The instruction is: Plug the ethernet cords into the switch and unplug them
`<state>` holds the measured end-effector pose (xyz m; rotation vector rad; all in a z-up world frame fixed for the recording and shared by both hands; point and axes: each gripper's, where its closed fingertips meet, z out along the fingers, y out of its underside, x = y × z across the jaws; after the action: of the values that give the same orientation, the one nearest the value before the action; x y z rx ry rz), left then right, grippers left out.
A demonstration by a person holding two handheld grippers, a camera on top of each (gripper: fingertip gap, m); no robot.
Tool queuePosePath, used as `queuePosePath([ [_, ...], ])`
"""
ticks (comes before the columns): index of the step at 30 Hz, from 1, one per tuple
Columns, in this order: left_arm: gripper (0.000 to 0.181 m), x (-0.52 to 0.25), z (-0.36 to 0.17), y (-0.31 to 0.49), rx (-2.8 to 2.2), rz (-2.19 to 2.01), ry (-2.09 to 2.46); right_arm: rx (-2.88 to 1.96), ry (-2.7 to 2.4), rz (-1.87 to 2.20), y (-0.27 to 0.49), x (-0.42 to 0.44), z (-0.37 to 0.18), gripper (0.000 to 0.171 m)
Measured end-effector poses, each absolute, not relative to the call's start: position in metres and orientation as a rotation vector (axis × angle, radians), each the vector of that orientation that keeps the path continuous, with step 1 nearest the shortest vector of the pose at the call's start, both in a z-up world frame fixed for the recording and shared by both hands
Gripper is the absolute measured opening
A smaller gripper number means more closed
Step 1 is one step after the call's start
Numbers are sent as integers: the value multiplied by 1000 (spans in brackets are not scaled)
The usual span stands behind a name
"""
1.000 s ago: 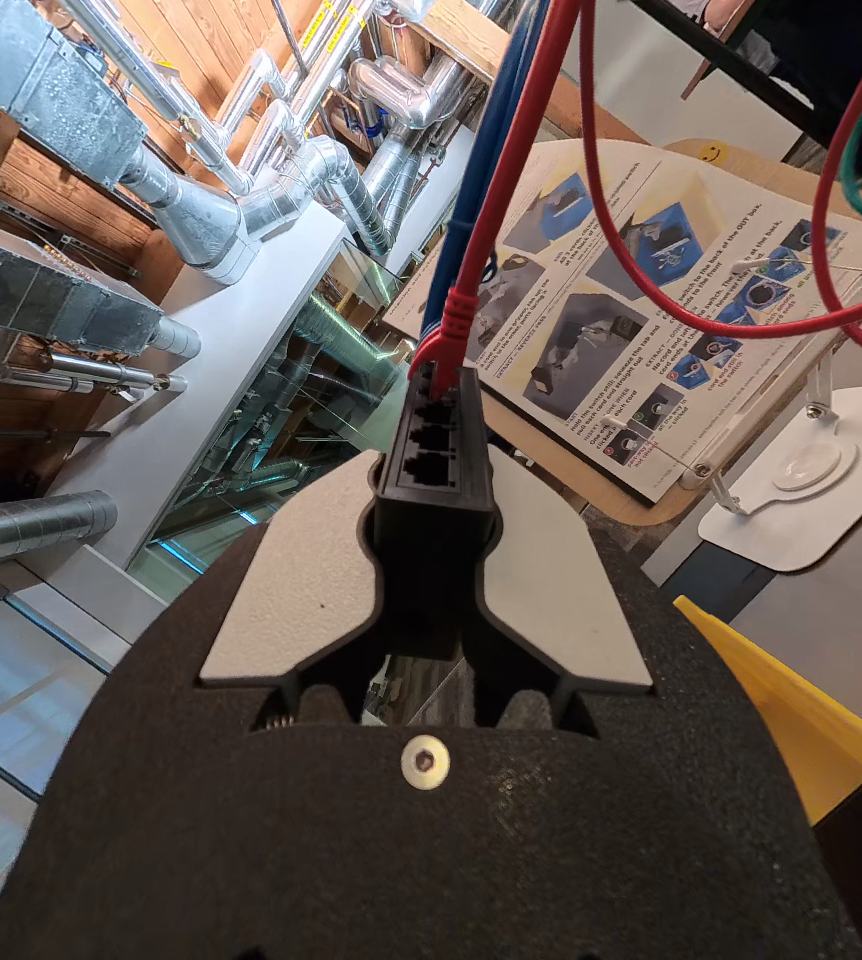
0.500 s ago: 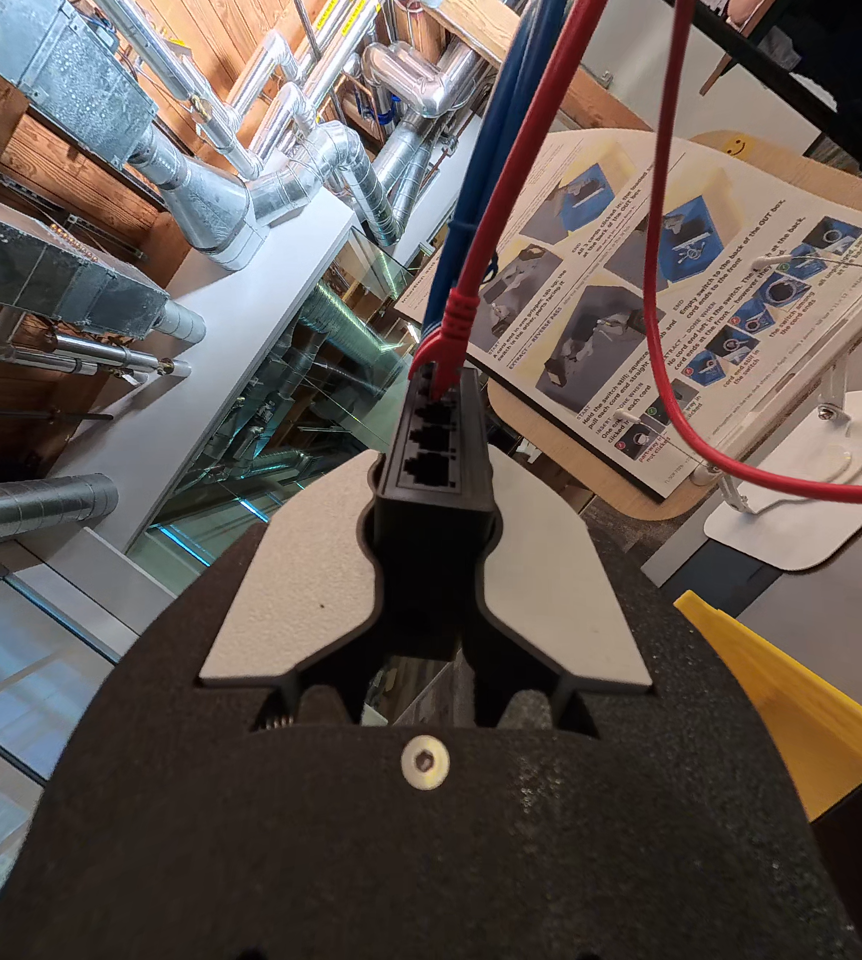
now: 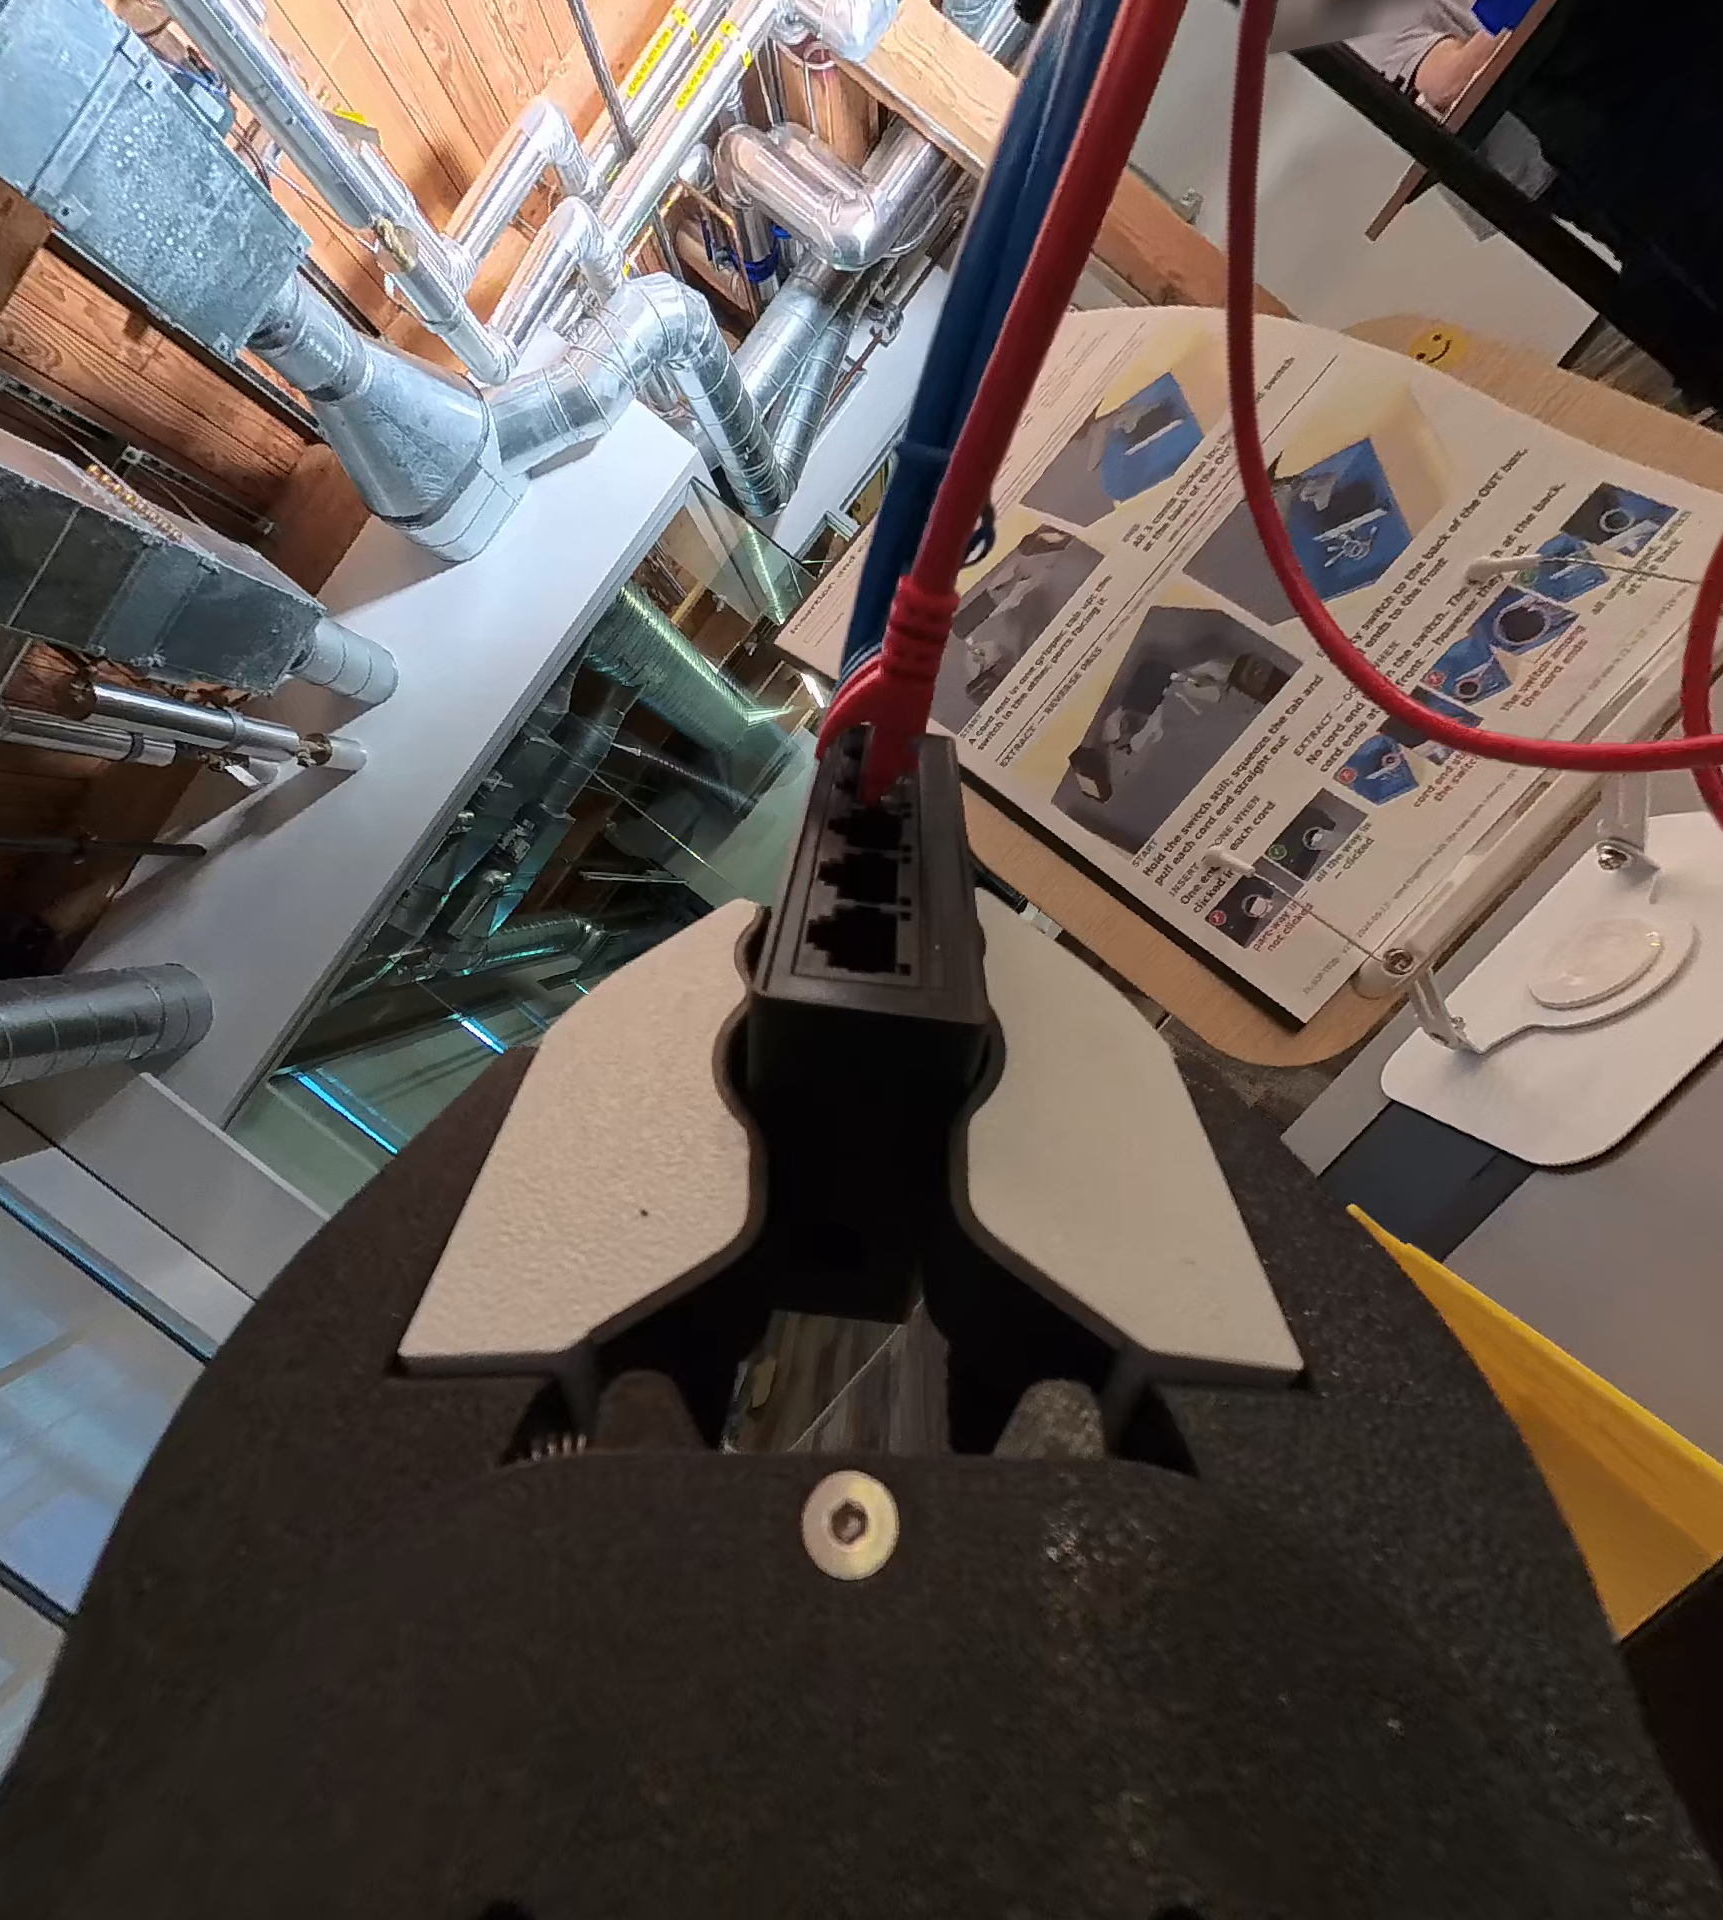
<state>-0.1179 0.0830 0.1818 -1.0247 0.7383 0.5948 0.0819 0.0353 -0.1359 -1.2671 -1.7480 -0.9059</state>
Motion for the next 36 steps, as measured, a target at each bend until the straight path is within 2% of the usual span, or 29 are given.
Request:
queuePosePath([
  [7,30,-117,181,84,-1028,590,742,-1590,-1788,-444,33,84,-143,10],
  [17,30,-106,181,82,-1002,566,757,-1904,-1763,718,10,74,-129,21],
  [29,30,-107,182,83,-1004,599,754,-2062,-1940,947,21,73,-141,12],
  [36,31,-104,179,85,-1009,608,768,-2076,-1989,970,23,74,-147,16],
])
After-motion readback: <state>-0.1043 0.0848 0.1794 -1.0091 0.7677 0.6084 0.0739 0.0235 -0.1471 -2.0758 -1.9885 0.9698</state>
